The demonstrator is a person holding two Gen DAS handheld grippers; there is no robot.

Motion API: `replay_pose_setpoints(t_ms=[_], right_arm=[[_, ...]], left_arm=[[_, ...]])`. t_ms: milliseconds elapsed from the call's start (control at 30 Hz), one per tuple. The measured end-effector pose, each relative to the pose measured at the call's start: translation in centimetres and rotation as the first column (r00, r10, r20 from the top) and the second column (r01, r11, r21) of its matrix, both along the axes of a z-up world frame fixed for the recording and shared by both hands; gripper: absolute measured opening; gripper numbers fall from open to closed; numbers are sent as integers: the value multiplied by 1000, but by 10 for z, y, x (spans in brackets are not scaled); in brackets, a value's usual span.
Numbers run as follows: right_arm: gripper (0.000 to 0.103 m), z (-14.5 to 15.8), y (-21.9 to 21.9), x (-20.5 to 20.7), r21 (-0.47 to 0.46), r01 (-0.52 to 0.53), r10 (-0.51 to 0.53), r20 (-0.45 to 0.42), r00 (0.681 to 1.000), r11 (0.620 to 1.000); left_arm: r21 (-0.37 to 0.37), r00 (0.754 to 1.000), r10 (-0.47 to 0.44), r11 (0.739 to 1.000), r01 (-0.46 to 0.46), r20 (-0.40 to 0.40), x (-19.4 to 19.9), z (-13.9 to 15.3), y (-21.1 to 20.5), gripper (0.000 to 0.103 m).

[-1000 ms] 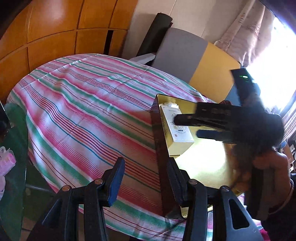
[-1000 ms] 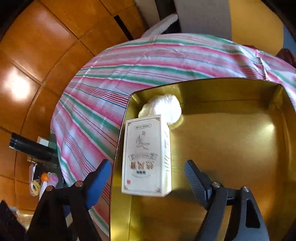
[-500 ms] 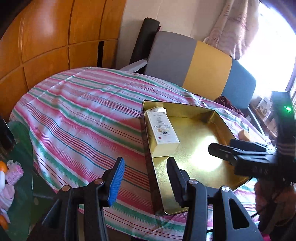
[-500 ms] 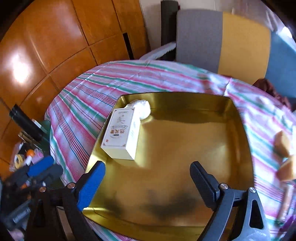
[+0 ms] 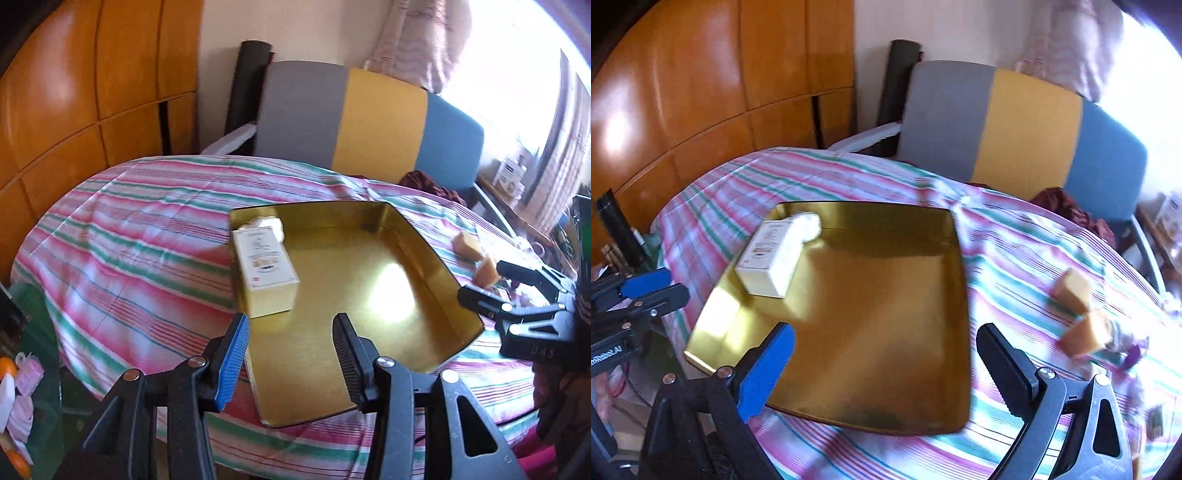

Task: Organize objects
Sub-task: 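Carry the white printed box into the gold tray and open the right tool, then move both tools back toward the items on the cloth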

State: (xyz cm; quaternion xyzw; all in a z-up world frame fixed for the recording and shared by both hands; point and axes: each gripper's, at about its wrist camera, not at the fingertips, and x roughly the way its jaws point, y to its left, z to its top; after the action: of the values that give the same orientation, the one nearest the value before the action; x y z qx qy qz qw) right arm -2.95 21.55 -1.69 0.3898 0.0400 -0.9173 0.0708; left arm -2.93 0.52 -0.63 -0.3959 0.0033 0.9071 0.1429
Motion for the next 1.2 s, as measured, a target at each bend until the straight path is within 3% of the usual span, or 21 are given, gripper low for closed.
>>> replay_pose_setpoints(t_ms=[300, 433, 567, 800, 1033, 1200], right_arm=[[101, 5, 103, 18, 87, 184, -181, -45, 982, 979], [101, 2, 163, 27, 113, 313, -307, -63, 949, 943], [101, -7, 219, 37, 109, 442, -435, -83, 897, 890], [101, -20, 288, 55, -59, 588, -590, -15, 808, 807], [101, -24, 312, 66, -168, 654, -656, 49, 753, 738], [102, -24, 321, 71, -217, 678, -680, 78, 729, 702]], left_arm=[[-63, 996, -93, 994, 93, -7, 2, 3, 47, 47], [-73, 991, -137, 988, 137, -1, 0, 5, 68, 47], [-78, 980, -198, 977, 199, 15, -2, 6, 94, 47], [-78, 952, -304, 949, 305, 33, -7, 10, 150, 47], [-26, 905, -415, 908, 419, 97, -22, 7, 223, 47], [-85, 862, -494, 860, 504, 113, -28, -6, 282, 47]])
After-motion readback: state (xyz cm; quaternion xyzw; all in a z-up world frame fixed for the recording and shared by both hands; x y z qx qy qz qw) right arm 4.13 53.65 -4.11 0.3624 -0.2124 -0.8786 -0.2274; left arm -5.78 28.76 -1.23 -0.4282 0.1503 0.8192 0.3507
